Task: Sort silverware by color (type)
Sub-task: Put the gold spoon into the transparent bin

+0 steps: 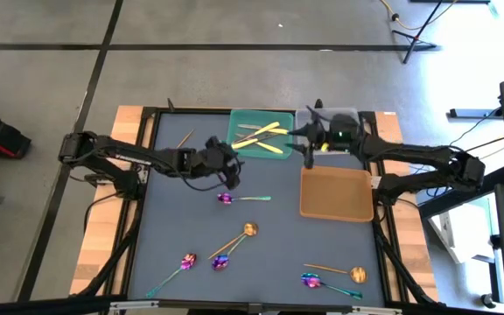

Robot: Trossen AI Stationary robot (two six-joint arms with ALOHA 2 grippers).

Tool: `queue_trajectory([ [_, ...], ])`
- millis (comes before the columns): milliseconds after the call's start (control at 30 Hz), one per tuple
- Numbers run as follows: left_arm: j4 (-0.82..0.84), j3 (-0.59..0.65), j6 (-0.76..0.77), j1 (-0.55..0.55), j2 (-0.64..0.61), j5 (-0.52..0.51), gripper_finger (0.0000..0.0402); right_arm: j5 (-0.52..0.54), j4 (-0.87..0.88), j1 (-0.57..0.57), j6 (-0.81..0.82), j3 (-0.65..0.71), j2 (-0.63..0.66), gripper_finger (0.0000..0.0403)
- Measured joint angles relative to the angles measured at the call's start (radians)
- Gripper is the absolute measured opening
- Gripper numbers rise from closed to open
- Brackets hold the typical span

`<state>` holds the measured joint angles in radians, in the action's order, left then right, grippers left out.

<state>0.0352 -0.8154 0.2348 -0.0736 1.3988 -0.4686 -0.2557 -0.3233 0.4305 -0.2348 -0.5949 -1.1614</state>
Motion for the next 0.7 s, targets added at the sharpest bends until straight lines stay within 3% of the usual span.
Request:
queue_trajectory([
  [167, 0.174, 0.000, 0.036, -0.138, -0.072, 0.008, 0.0168, 0.001, -0.182, -0.118, 0.028, 0.069, 0.000, 0.0152],
  [433, 0.405, 0.000, 0.099, -0.340, -0.088, 0.015, 0.0165, 0.000, -0.224, -0.308, -0.009, 0.137, -0.025, 0.0150],
  [700, 0.554, 0.000, 0.159, -0.456, -0.083, 0.014, 0.0165, 0.001, -0.219, -0.380, -0.035, 0.137, -0.024, 0.0150],
])
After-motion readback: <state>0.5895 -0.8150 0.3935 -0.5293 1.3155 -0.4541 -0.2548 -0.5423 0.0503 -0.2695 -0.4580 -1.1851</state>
